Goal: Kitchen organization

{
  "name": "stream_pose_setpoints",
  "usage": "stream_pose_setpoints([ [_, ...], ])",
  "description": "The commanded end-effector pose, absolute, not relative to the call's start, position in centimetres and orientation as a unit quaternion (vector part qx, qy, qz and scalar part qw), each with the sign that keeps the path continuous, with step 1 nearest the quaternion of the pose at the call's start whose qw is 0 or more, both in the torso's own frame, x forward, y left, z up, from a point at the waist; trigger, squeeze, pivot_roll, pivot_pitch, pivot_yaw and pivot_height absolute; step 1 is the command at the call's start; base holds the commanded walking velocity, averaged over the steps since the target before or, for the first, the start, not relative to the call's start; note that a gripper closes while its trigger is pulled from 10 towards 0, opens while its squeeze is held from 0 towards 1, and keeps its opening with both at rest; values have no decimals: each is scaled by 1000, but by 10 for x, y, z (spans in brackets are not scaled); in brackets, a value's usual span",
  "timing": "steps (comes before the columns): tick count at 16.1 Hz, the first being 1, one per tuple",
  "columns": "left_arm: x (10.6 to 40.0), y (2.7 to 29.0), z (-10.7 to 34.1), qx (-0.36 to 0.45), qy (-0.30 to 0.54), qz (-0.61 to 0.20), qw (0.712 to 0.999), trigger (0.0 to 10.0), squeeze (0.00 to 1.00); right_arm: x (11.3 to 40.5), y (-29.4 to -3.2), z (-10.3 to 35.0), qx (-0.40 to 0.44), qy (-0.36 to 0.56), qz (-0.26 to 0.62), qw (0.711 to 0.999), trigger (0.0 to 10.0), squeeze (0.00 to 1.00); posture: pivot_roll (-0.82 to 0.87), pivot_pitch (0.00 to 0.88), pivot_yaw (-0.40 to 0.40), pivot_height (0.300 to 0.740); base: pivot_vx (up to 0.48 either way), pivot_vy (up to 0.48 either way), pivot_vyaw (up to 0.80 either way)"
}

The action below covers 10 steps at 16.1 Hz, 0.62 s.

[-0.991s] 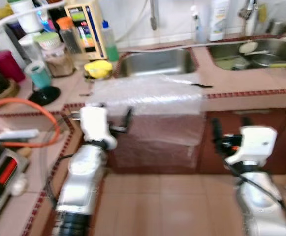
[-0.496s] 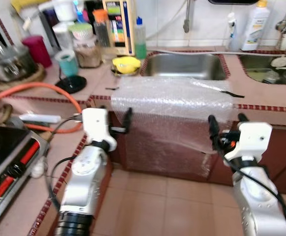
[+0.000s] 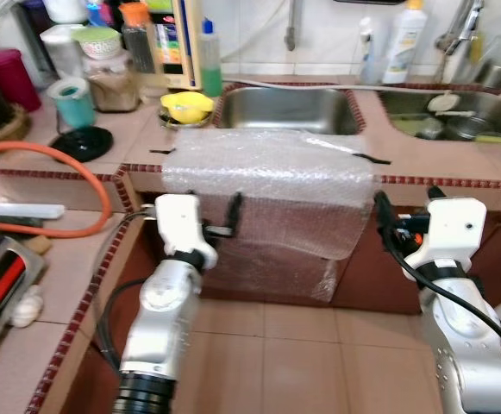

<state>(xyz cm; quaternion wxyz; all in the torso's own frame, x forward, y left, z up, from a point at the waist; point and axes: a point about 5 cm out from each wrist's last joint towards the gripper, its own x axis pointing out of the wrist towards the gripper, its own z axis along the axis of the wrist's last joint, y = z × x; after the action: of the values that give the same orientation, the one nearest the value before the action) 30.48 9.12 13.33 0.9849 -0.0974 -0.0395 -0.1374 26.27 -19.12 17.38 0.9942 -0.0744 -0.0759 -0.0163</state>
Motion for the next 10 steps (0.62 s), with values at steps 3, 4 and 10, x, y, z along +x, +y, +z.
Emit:
stream_pose_setpoints([
  [3,317,88,136,-84,-53,-124,987,10000,0,265,-185,176,-81,-68,9,994,10000,0,-162,0,-55,740,0,0,0],
  [4,319,90,139,-85,-55,-121,988,10000,0,266,-183,174,-78,-66,13,995,10000,0,-162,0,-55,740,0,0,0],
  [10,309,115,128,-72,-35,-103,991,10000,0,276,-175,171,-64,-86,-7,994,10000,0,-107,0,79,740,0,0,-133],
])
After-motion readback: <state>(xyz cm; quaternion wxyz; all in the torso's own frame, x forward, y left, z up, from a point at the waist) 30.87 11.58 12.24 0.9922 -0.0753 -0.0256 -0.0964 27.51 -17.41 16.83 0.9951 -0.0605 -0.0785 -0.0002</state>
